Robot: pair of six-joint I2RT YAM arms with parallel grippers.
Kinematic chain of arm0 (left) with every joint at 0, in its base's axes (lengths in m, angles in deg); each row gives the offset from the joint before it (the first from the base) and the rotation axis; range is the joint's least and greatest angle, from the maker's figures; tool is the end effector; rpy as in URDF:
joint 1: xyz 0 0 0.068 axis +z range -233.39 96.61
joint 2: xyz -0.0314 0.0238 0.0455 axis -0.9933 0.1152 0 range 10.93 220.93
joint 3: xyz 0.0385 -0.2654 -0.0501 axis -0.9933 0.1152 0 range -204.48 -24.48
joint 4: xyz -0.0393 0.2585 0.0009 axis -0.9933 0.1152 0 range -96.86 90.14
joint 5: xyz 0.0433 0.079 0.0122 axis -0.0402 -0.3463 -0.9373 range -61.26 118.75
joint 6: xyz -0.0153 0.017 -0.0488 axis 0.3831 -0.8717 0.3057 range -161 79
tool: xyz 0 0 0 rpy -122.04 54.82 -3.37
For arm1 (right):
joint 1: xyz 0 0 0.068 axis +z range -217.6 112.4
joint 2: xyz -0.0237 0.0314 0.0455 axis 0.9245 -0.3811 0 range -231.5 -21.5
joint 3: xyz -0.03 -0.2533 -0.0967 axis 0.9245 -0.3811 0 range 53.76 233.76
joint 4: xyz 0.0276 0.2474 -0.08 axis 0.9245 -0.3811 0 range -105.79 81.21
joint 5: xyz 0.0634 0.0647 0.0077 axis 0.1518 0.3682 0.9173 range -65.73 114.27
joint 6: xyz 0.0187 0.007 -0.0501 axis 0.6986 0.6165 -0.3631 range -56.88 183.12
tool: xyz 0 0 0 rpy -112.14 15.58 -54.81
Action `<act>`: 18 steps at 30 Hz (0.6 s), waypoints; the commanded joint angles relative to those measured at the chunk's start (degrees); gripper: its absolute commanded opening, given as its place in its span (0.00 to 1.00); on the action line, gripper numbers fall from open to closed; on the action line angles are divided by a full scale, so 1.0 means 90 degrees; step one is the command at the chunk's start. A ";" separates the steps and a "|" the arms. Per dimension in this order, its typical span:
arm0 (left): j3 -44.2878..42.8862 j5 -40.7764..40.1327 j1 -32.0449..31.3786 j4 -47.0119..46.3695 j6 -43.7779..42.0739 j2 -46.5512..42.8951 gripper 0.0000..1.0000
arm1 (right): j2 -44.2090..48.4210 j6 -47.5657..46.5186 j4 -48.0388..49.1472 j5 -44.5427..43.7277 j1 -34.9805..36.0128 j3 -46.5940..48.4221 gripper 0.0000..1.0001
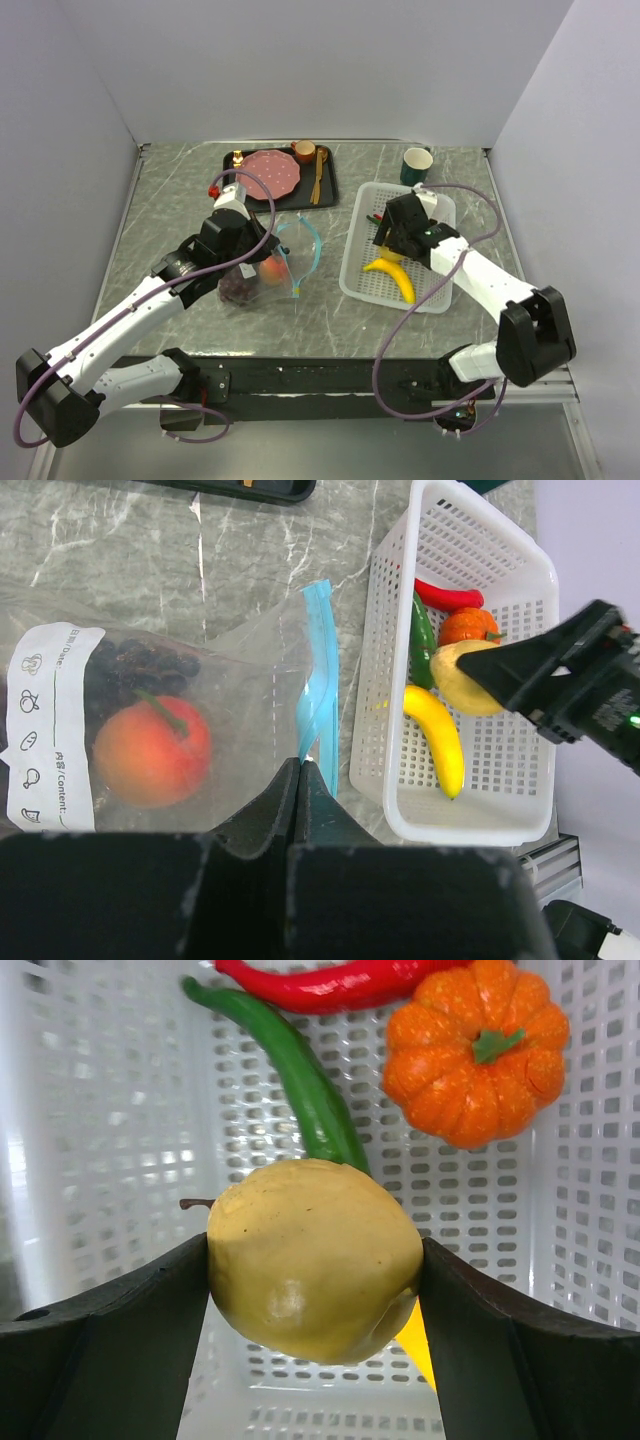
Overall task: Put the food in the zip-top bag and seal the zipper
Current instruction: Pick up the fake fruit from the bin.
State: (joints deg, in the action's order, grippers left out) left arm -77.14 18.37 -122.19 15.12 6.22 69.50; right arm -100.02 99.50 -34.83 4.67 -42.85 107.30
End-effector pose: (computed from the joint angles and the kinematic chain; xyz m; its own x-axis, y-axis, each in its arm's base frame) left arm 0.1822 -0.1382 0.3223 -0.6089 -0.4368 -0.6621 0.0669 0.8035 -0.5916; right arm 0.2616 0.1073 0.2396 -0.6887 0.2977 -0.6611 0.2554 0.9530 0.1630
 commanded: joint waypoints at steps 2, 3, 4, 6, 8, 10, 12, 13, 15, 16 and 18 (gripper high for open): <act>-0.0027 -0.0020 0.0005 -0.0040 -0.0130 -0.0121 0.01 | 0.0842 0.0098 0.0481 0.0359 0.0003 -0.0050 0.65; -0.0027 -0.0010 0.0005 -0.0049 -0.0130 -0.0111 0.01 | 0.0911 0.0069 0.0520 0.0477 -0.0006 -0.0079 0.66; -0.0027 0.0010 0.0005 -0.0059 -0.0130 -0.0101 0.01 | 0.0970 0.0079 0.0530 0.0575 -0.0006 -0.0089 0.65; -0.0037 0.0010 0.0005 -0.0069 -0.0120 -0.0082 0.01 | 0.1107 0.0079 0.0579 0.0945 0.0013 -0.0080 0.66; -0.0047 0.0020 0.0005 -0.0079 -0.0120 -0.0072 0.01 | 0.1185 0.0117 0.0676 0.1170 0.0023 -0.0079 0.66; -0.0047 0.0010 0.0005 -0.0098 -0.0130 -0.0082 0.01 | 0.1244 0.0166 0.0832 0.1717 0.0042 -0.0148 0.66; -0.0037 0.0000 0.0005 -0.0069 -0.0130 -0.0091 0.01 | 0.1273 0.0254 0.1008 0.1990 0.0140 -0.0196 0.66; -0.0037 0.0000 0.0005 -0.0069 -0.0130 -0.0091 0.01 | 0.1273 0.0245 0.1086 0.2137 0.0198 -0.0206 0.66; -0.0027 -0.0010 0.0005 -0.0059 -0.0120 -0.0101 0.01 | 0.1235 0.0274 0.1223 0.2351 0.0334 -0.0158 0.66; -0.0027 0.0000 0.0005 -0.0059 -0.0120 -0.0101 0.01 | 0.1186 0.0264 0.1291 0.2566 0.0394 -0.0138 0.66; -0.0008 0.0019 0.0005 -0.0098 -0.0110 -0.0101 0.01 | 0.1098 0.0313 0.1429 0.2685 0.0666 -0.0041 0.66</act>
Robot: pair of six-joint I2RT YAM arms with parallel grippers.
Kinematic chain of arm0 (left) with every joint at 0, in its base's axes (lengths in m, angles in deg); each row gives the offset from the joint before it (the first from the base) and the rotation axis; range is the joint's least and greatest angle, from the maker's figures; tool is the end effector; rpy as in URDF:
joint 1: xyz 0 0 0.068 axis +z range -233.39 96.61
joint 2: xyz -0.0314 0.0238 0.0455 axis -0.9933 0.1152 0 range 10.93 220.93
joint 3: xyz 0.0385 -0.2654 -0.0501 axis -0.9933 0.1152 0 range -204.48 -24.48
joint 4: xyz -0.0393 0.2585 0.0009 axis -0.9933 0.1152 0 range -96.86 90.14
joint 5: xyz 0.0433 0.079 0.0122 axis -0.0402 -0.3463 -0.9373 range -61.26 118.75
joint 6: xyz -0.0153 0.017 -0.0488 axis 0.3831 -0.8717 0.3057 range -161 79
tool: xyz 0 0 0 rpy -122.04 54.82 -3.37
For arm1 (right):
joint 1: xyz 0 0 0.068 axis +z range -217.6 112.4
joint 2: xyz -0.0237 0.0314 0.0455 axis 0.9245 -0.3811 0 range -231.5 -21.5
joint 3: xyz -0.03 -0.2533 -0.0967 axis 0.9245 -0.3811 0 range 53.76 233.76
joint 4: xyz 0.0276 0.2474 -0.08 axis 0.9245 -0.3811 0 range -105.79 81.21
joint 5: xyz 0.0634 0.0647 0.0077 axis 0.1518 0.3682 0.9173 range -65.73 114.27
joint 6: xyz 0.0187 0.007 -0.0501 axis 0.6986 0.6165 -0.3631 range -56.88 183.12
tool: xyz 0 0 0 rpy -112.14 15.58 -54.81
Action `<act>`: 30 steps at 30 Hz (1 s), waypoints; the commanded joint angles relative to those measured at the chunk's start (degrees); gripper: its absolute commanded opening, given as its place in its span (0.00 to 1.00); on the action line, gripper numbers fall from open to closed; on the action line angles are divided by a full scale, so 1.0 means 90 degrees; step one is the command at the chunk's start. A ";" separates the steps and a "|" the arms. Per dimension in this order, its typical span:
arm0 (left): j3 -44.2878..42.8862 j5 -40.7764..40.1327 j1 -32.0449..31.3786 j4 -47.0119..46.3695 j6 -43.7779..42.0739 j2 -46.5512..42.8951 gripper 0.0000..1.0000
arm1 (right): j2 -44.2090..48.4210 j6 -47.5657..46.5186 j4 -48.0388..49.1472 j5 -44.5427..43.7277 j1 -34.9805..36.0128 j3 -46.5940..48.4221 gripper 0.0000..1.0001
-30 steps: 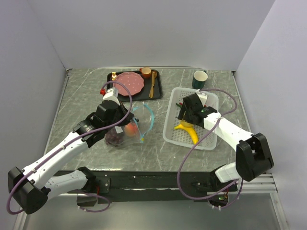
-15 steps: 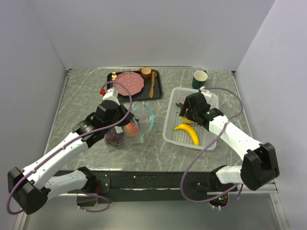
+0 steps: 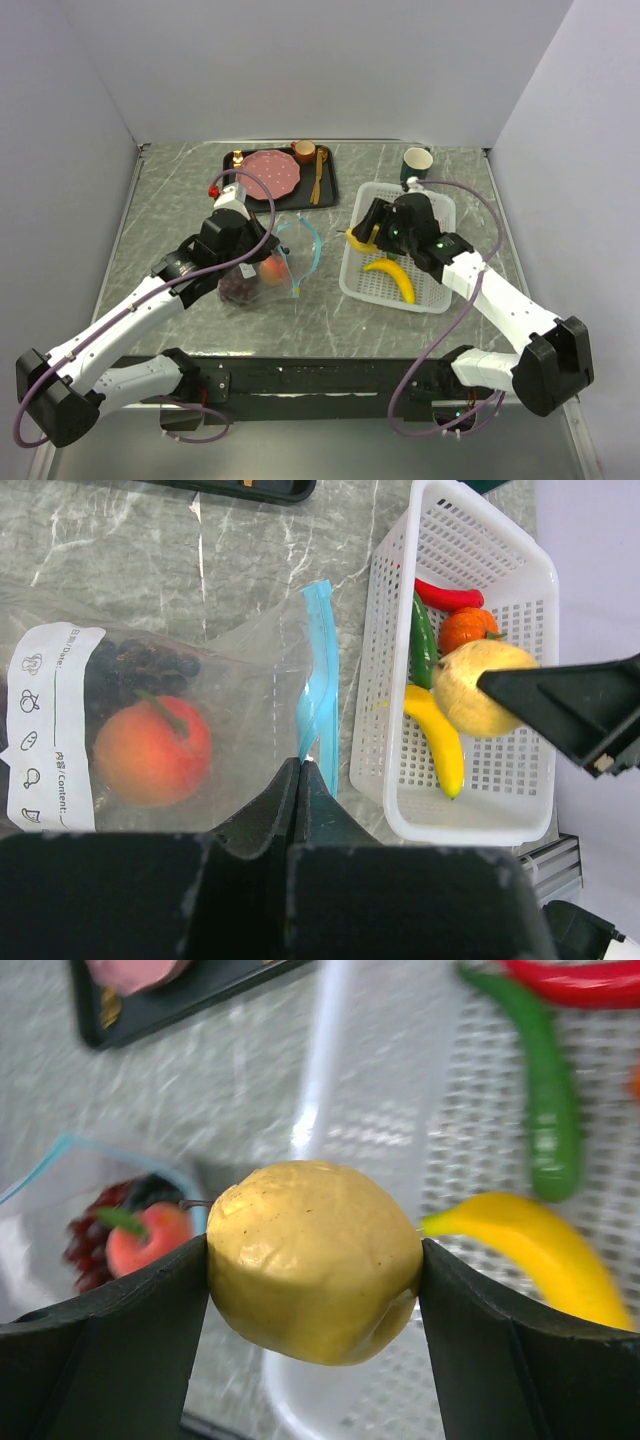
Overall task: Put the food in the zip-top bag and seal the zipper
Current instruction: Pick up the fake fruit from the bin, then place the fake fruit in the zipper food storage bag.
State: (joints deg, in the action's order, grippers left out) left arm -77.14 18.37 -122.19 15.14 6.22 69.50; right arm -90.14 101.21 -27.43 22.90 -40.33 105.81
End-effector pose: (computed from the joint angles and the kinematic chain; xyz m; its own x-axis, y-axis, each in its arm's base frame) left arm 0.1822 -0.1382 0.3222 -0.6091 -0.4366 -0.6621 0.0668 0.8036 -0.5914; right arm 0.2363 0.1207 0.2837 -0.6755 0.3455 -0.6514 -0.0306 0.8695 0.4929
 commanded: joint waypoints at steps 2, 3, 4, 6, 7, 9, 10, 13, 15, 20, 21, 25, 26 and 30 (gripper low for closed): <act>-0.0017 0.0029 0.0015 -0.0110 -0.0100 -0.0072 0.01 | -0.0175 0.0143 0.0702 0.0679 0.0592 0.0222 0.66; -0.0027 0.0020 0.0005 -0.0110 -0.0100 -0.0081 0.01 | -0.0234 0.0172 0.0713 0.0660 0.0690 0.0338 0.66; -0.0037 0.0029 0.0005 -0.0110 -0.0110 -0.0062 0.01 | -0.0360 0.0192 0.0742 0.0660 0.0865 0.0397 0.66; -0.0037 0.0039 0.0015 -0.0120 -0.0091 -0.0062 0.01 | -0.0507 0.0250 0.0898 0.0699 0.0993 0.0534 0.66; -0.0027 0.0068 0.0005 -0.0130 -0.0081 -0.0081 0.01 | -0.0672 0.0270 0.0927 0.0708 0.1081 0.0583 0.66; -0.0027 0.0068 0.0005 -0.0140 -0.0071 -0.0091 0.01 | -0.0849 0.0290 0.1025 0.0786 0.1159 0.0759 0.66; -0.0027 0.0068 0.0015 -0.0130 -0.0071 -0.0111 0.01 | -0.0995 0.0280 0.1064 0.0777 0.1228 0.0817 0.66; -0.0008 0.0097 0.0015 -0.0159 -0.0061 -0.0130 0.01 | -0.1375 0.0261 0.1181 0.0767 0.1296 0.1081 0.67; -0.0008 0.0107 0.0005 -0.0149 -0.0052 -0.0130 0.01 | -0.1620 0.0270 0.1162 0.0816 0.1326 0.1374 0.67; -0.0027 0.0185 0.0005 -0.0149 -0.0013 -0.0150 0.01 | -0.2294 -0.0051 0.1037 0.0845 0.1511 0.2153 0.68; -0.0027 0.0195 0.0005 -0.0169 -0.0013 -0.0160 0.01 | -0.2430 -0.0071 0.0910 0.0845 0.1531 0.2320 0.68; -0.0076 0.0166 0.0015 -0.0120 -0.0003 -0.0189 0.01 | -0.2919 -0.0159 0.0781 0.1321 0.1580 0.2663 0.69; -0.0086 0.0156 0.0015 -0.0110 -0.0003 -0.0199 0.01 | -0.2978 -0.0198 0.0704 0.1353 0.1599 0.2809 0.70; -0.0105 0.0088 0.0015 -0.0052 0.0007 -0.0189 0.01 | -0.3222 -0.0345 0.0216 0.1256 0.1707 0.3152 0.70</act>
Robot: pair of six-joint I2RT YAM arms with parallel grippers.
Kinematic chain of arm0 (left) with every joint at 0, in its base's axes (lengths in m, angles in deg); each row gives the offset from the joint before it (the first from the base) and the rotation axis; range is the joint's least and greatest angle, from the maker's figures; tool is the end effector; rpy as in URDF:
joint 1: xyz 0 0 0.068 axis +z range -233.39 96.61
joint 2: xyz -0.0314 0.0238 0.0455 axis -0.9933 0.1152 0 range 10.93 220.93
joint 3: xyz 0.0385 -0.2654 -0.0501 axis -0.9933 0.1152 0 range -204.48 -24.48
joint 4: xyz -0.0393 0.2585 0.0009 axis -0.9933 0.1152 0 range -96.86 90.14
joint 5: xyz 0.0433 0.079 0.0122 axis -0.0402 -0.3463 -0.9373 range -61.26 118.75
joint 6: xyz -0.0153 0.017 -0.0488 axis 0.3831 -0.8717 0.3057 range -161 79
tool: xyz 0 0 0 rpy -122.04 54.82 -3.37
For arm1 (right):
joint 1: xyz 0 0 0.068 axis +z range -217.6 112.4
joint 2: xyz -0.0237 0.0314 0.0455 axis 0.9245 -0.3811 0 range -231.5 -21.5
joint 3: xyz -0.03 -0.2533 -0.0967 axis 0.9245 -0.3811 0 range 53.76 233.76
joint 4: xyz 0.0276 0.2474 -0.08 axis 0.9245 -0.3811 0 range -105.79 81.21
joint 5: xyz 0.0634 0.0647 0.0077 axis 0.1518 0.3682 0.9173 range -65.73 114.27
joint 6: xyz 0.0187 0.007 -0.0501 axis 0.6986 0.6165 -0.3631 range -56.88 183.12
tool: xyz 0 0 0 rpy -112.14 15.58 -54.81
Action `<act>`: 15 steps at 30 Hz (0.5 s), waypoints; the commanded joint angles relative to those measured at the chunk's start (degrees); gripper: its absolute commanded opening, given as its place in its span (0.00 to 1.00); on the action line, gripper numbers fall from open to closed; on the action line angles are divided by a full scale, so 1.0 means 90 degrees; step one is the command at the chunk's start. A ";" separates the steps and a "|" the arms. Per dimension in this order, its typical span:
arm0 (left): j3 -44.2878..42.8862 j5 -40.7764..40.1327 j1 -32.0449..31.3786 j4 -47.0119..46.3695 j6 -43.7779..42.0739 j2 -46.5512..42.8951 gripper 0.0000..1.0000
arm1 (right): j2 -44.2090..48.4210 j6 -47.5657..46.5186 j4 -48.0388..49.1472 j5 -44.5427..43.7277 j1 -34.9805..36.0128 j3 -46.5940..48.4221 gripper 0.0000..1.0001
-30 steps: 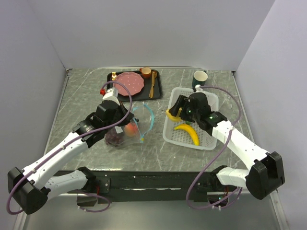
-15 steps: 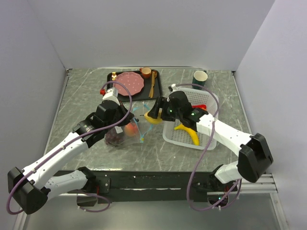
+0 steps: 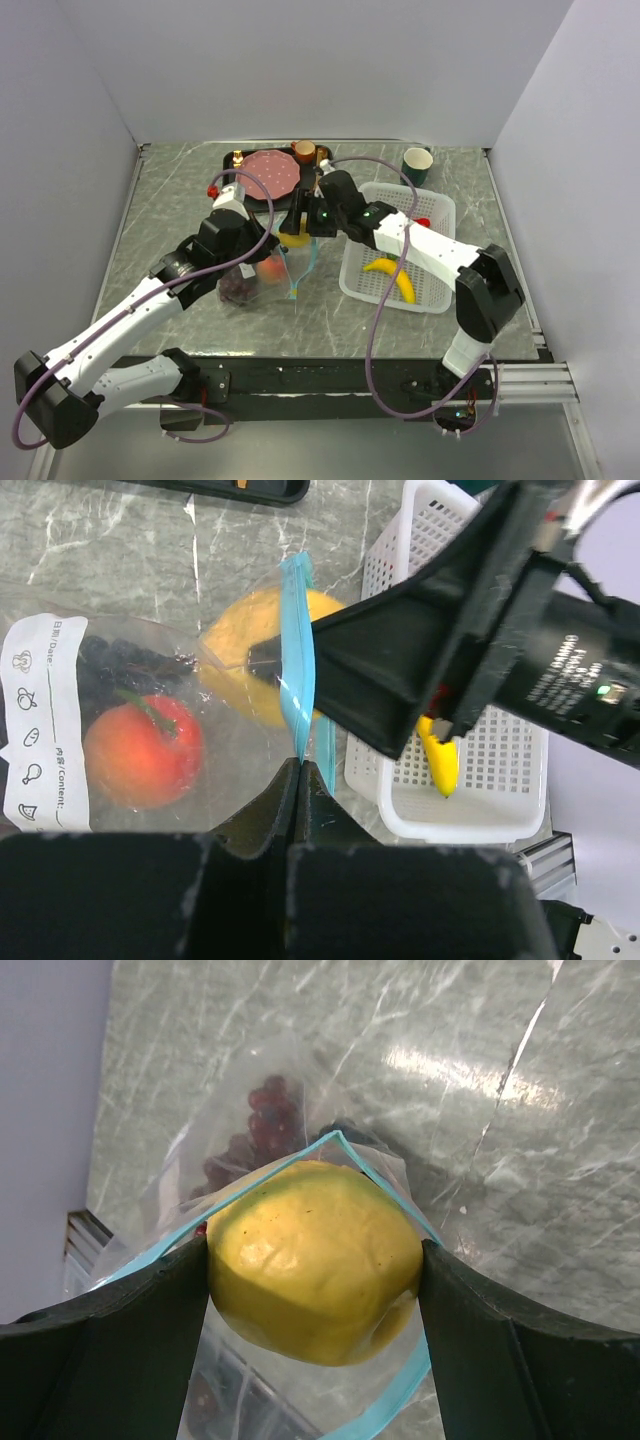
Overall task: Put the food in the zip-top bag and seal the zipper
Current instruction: Place the fake fruit in the zipper food storage bag.
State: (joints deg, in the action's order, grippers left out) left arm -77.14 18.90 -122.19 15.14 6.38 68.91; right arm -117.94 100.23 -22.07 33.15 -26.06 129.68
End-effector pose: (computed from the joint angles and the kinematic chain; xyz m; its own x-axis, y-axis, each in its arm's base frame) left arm 0.1803 -0.1371 0.3243 -0.6094 -0.4404 -0.6594 0.0748 0.7960 -0.6007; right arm 0.2890 0.2632 0.2854 -0.7853 0.1005 -0.6109 -0.3480 0.7445 0.5697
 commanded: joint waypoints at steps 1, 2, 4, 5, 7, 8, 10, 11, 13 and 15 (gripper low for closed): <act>-0.0134 0.0020 0.0005 -0.0032 -0.0010 -0.0123 0.01 | -0.0114 -0.0226 -0.0409 0.0097 0.0150 0.0490 0.70; -0.0135 0.0010 0.0005 -0.0023 0.0000 -0.0133 0.01 | -0.0066 -0.0197 -0.0168 0.0203 0.0160 0.0297 0.69; -0.0106 0.0000 0.0015 -0.0061 0.0010 -0.0162 0.01 | 0.0042 -0.0158 0.0010 0.0370 0.0189 0.0159 0.69; -0.0115 -0.0009 0.0005 -0.0052 0.0010 -0.0172 0.01 | 0.0061 -0.0129 -0.0038 0.0380 0.0218 0.0149 0.69; -0.0135 -0.0068 0.0005 -0.0032 0.0010 -0.0162 0.01 | 0.0091 -0.0109 -0.0106 0.0195 0.0277 0.0119 0.70; -0.0144 -0.0097 0.0015 0.0006 0.0029 -0.0162 0.01 | 0.0091 -0.0089 -0.0184 0.0185 0.0277 0.0109 0.70; -0.0145 -0.0107 0.0005 -0.0003 0.0019 -0.0162 0.01 | 0.0091 -0.0031 -0.0234 0.0175 0.0297 0.0090 0.70; -0.0145 -0.0117 0.0005 -0.0022 0.0019 -0.0153 0.01 | 0.0110 0.0027 -0.0224 0.0194 0.0306 0.0041 0.70; -0.0174 -0.0097 0.0005 -0.0022 0.0000 -0.0143 0.01 | 0.0140 0.0057 -0.0107 0.0214 0.0345 -0.0037 0.72; -0.0193 -0.0088 0.0005 -0.0003 0.0010 -0.0153 0.01 | 0.0150 0.0164 0.0078 0.0156 0.0375 -0.0105 0.73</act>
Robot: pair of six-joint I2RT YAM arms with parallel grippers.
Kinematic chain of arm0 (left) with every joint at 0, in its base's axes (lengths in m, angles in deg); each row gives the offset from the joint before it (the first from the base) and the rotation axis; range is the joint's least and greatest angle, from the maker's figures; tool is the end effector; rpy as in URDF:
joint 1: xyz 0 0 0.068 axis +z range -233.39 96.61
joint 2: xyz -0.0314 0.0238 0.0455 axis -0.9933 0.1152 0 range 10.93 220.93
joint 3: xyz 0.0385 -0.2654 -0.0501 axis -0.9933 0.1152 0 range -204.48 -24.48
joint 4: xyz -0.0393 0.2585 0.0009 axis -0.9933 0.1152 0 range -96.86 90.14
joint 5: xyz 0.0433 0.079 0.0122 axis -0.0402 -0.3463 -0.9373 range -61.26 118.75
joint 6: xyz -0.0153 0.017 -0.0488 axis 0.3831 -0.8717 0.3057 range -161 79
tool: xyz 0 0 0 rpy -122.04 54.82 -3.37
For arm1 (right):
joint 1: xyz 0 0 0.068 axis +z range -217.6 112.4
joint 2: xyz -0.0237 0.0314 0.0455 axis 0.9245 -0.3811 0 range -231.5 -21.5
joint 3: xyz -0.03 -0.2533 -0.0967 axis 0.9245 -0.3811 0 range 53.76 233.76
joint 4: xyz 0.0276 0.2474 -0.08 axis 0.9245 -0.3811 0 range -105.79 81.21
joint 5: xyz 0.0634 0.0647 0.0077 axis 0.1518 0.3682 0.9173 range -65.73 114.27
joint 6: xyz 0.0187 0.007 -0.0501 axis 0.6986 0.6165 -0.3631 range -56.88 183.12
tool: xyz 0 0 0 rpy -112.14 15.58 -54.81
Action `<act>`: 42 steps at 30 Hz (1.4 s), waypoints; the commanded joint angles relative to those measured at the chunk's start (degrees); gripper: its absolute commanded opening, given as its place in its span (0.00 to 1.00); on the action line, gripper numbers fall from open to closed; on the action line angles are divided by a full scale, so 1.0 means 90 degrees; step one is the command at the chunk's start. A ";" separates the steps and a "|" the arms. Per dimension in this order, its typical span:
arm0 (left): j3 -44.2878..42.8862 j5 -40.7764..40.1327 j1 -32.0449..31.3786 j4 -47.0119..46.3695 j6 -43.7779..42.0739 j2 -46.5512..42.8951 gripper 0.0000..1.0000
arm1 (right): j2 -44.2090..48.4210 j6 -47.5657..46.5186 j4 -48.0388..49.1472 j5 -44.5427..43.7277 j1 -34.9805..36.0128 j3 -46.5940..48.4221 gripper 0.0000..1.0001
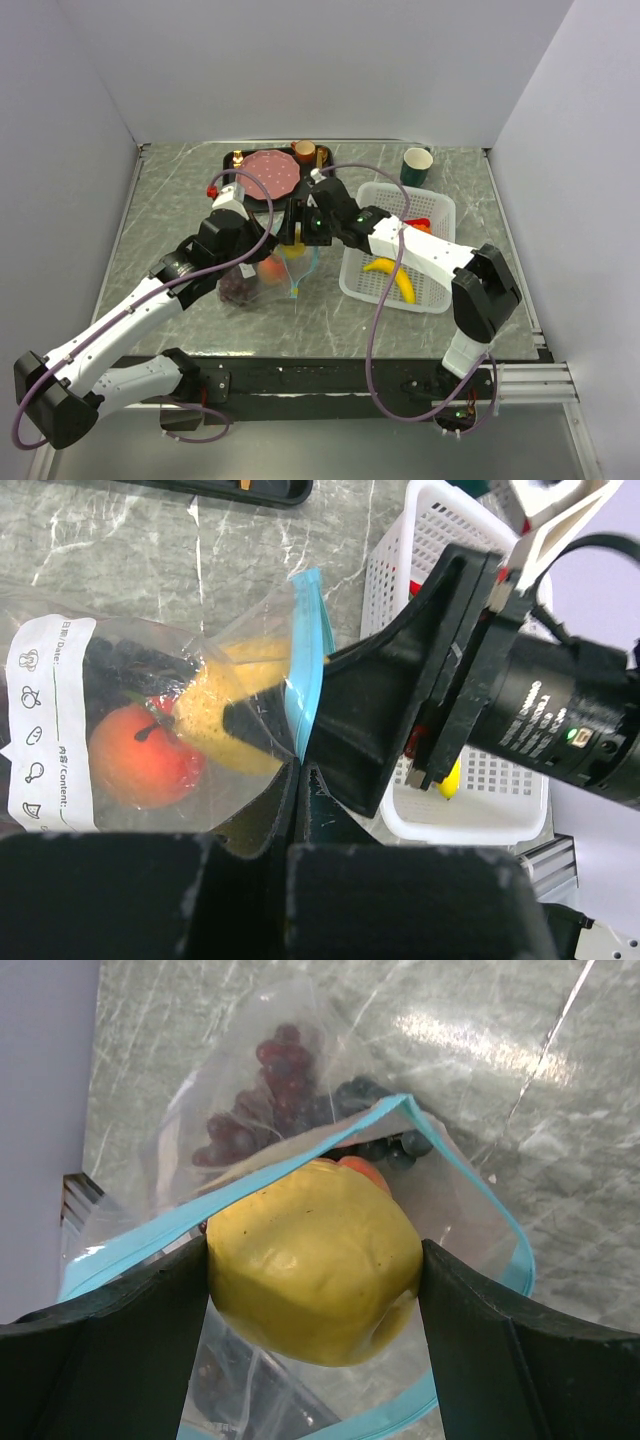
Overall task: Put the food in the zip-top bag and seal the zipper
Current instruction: Place the fake fruit in the zipper food storage bag.
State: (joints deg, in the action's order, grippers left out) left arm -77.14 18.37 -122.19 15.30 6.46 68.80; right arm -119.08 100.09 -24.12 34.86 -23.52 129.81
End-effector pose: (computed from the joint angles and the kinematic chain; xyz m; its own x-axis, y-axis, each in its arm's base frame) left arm 0.1801 -0.1365 0.3245 -0.6045 -0.4439 -0.6614 0.0686 0.7982 -0.5984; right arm 0.2771 0.2773 0.2757 -0.8190 0.0296 -0.5730 -0.3717 0.7334 0.5692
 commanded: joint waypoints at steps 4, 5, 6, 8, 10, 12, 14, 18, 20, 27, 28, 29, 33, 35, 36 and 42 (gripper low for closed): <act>-0.0184 -0.0039 0.0005 -0.0020 0.0019 -0.0189 0.01 | 0.0081 0.0393 0.0648 -0.0053 0.0132 -0.0091 0.73; -0.0174 -0.0049 0.0005 -0.0020 0.0029 -0.0199 0.01 | 0.0042 0.0558 0.0707 -0.0179 0.0142 -0.0033 0.73; -0.0193 -0.0068 0.0005 -0.0010 0.0019 -0.0218 0.01 | 0.0012 0.0599 0.0766 -0.0210 0.0152 -0.0013 0.75; -0.0213 -0.0107 0.0005 0.0048 0.0019 -0.0248 0.01 | -0.0066 0.0754 0.0979 -0.0326 0.0210 -0.0013 0.77; -0.0174 -0.0156 0.0005 0.0058 0.0039 -0.0287 0.01 | -0.0153 0.0843 0.1205 -0.0298 0.0230 -0.0061 0.78; -0.0174 -0.0156 0.0015 0.0048 0.0049 -0.0297 0.01 | -0.0231 0.0921 0.1400 -0.0181 0.0249 -0.0081 0.86; -0.0193 -0.0156 0.0005 0.0058 0.0049 -0.0287 0.01 | -0.0300 0.0931 0.1362 -0.0142 0.0269 -0.0081 0.90; -0.0203 -0.0166 0.0005 0.0019 0.0019 -0.0267 0.01 | -0.0028 0.0892 0.1469 -0.0278 0.0269 -0.0412 1.00; -0.0203 -0.0195 0.0005 0.0010 0.0039 -0.0277 0.01 | 0.0109 0.0844 0.1344 -0.0463 0.0269 -0.0559 1.00; -0.0223 -0.0283 0.0005 0.0009 0.0029 -0.0355 0.01 | 0.1065 0.0541 0.0513 -0.2024 0.0240 -0.0891 1.00; -0.0213 -0.0303 0.0005 0.0019 0.0039 -0.0355 0.01 | 0.1183 0.0454 0.0396 -0.2220 0.0220 -0.0969 1.00; -0.0213 -0.0312 0.0015 0.0019 0.0039 -0.0365 0.01 | 0.1300 0.0424 0.0173 -0.2599 0.0220 -0.1008 1.00; -0.0154 -0.0332 0.0005 -0.0030 0.0058 -0.0424 0.01 | 0.2021 0.0336 -0.0268 -0.3509 0.0171 -0.1291 1.00; -0.0145 -0.0352 0.0005 -0.0049 0.0039 -0.0424 0.01 | 0.2218 0.0374 -0.0550 -0.3812 0.0045 -0.1467 1.00; -0.0154 -0.0352 0.0015 -0.0040 0.0039 -0.0395 0.01 | 0.2335 0.0394 -0.0659 -0.4026 -0.0023 -0.1526 1.00; -0.0154 -0.0205 0.0005 -0.0049 0.0000 -0.0238 0.01 | 0.2531 0.0434 -0.1441 -0.4244 -0.0843 -0.1945 1.00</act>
State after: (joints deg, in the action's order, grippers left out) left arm -77.14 15.86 -121.95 16.54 6.68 66.35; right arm -97.61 104.18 -30.81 1.50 -26.54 115.32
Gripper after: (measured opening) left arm 0.015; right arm 0.998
